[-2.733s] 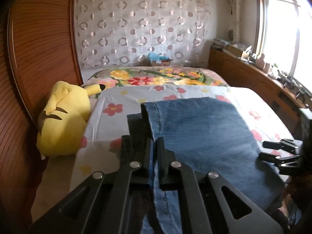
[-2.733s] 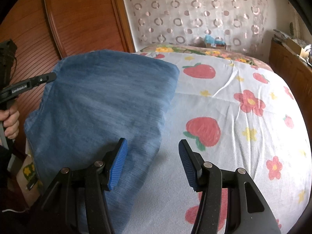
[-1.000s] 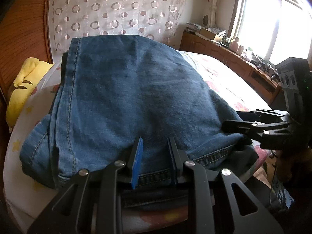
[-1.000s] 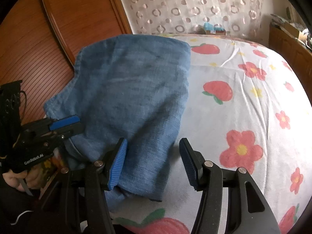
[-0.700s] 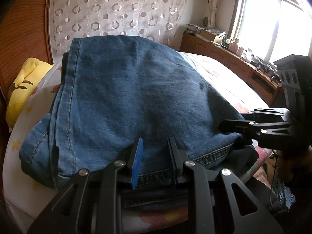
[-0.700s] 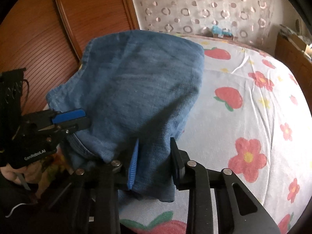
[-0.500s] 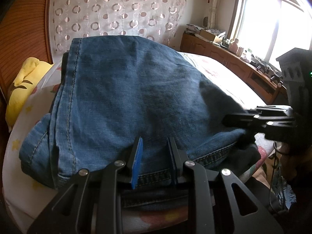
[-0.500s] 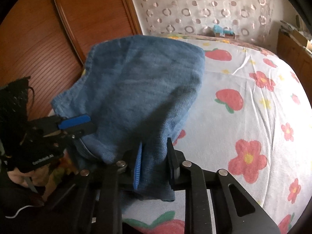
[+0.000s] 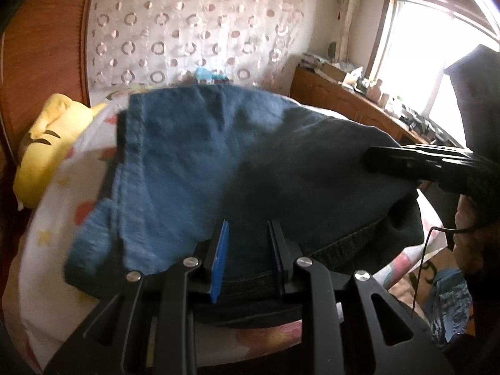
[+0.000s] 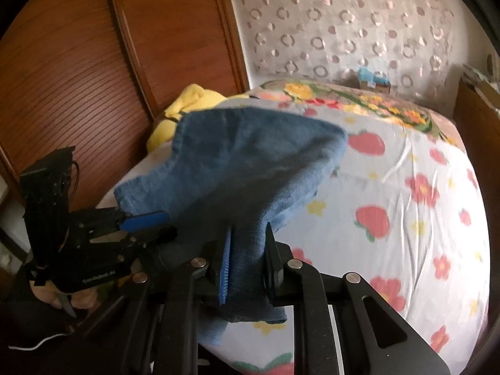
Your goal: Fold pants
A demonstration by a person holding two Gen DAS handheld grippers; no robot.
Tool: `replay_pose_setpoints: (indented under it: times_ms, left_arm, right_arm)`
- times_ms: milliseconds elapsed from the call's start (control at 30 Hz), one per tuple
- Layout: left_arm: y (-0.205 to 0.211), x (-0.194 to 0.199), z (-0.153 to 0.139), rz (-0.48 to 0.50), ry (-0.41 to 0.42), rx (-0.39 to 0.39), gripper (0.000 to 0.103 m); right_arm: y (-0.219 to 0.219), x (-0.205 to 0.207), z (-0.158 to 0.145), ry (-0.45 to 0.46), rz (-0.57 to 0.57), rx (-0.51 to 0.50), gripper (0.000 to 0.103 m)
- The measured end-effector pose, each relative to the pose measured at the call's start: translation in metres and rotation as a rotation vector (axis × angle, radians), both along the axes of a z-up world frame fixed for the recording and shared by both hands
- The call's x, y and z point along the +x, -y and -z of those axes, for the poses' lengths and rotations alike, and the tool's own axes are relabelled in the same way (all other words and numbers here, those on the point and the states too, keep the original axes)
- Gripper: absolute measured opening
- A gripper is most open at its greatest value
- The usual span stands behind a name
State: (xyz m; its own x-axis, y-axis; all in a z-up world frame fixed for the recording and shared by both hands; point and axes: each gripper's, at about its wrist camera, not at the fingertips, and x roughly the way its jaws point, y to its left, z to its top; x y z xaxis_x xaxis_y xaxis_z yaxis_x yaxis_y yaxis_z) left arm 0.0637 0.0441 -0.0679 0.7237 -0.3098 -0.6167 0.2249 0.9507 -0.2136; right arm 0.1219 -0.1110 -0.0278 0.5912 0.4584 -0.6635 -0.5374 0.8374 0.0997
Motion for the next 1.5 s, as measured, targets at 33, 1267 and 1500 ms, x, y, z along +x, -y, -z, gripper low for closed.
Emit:
replay_pose_setpoints:
  times_ms: [33,1267,1500]
  left_arm:
    - [-0.005,-0.002,-0.004,-0.007,0.009,-0.001,0.024]
    - [-0.129,-0.041,-0.026,-0.283,0.101,-0.019,0.024]
    - [-0.111,-0.032,-0.034,-0.232,0.112,-0.001,0.024]
  right_arm:
    - [-0.004,0.001,-0.004,0.006,-0.008,0.001,0.015]
    - [-0.165,0.030,0.027,-0.109,-0.319,0.041,0.045]
    - [-0.135,0.025,-0.002,0.023,-0.242,0.027,0.045]
